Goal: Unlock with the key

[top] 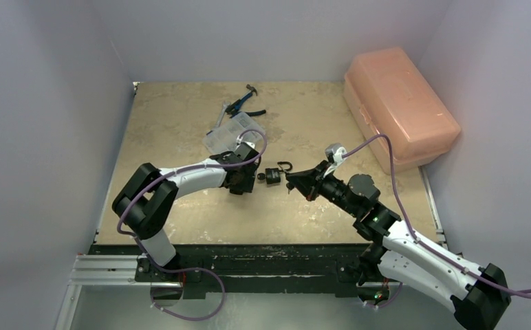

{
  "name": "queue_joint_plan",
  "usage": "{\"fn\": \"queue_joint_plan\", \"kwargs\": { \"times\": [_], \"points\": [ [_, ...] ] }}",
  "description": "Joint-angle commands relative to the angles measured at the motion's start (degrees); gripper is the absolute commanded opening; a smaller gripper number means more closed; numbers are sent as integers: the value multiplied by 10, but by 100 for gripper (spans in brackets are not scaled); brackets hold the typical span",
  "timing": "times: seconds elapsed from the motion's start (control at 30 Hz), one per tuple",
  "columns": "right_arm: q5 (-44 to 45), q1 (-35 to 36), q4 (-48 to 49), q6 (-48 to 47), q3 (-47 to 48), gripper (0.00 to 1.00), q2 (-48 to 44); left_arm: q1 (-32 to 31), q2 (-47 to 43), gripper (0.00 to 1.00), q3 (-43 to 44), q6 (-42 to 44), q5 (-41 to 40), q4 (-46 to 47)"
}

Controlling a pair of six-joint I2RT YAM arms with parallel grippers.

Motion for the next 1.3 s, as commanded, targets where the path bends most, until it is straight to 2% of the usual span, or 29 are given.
{"fn": "queue_joint_plan", "kwargs": {
  "times": [0.0,0.13,0.37,0.43,0.67,1.27],
  "points": [
    [14,2,10,-11,5,0,-12,1,17,59,24,-6,-17,-11],
    [17,2,8,-15,8,0,-10,1,28,53,36,-11,-27,-27],
    [20,2,8,-18,7,0,-11,1,26,53,34,-18,-39,-45],
    [20,2,8,-17,7,0,-9,1,30,45,34,-15,-37,-41],
    [24,2,0,-19,8,0,-13,1,31,0,30,-10,-28,-24],
    [24,2,0,-10,13,0,-2,1,-162,0,-65,-86,26,139]
  ]
}}
